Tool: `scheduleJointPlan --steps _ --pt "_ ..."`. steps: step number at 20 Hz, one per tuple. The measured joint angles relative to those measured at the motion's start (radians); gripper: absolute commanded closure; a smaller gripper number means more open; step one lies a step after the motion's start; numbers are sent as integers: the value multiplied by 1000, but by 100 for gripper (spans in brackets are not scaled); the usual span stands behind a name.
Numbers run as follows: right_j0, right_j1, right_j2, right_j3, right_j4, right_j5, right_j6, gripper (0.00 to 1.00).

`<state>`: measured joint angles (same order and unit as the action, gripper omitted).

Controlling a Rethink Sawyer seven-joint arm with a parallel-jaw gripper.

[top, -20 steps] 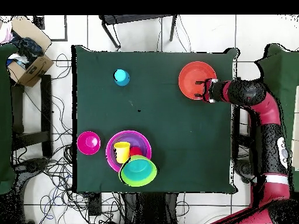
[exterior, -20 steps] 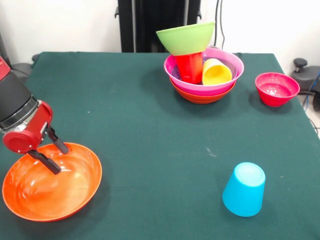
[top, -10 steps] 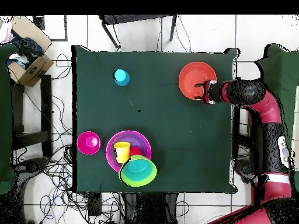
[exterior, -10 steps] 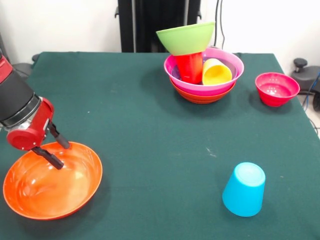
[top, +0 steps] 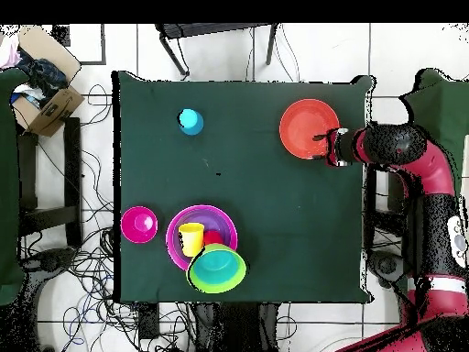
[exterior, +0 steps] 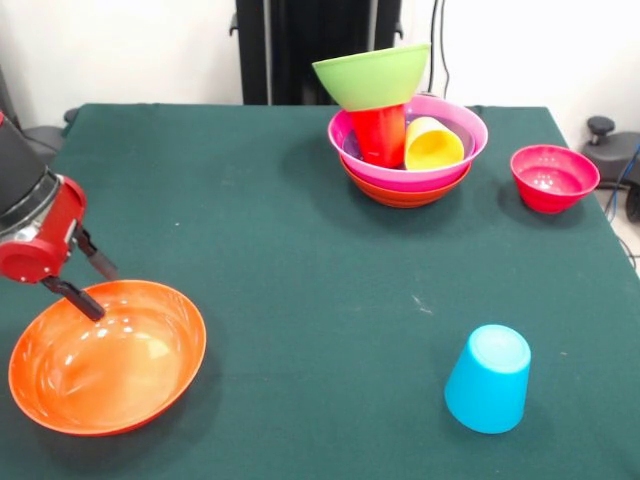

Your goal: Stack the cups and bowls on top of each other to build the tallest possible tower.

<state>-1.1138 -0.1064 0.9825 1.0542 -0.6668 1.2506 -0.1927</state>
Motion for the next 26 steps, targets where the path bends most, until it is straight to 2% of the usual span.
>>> scheduleJointPlan --steps 9,26 --pt "0 -43 -7 0 0 2 0 0" --pt "-13 -46 -10 1 0 2 0 0"
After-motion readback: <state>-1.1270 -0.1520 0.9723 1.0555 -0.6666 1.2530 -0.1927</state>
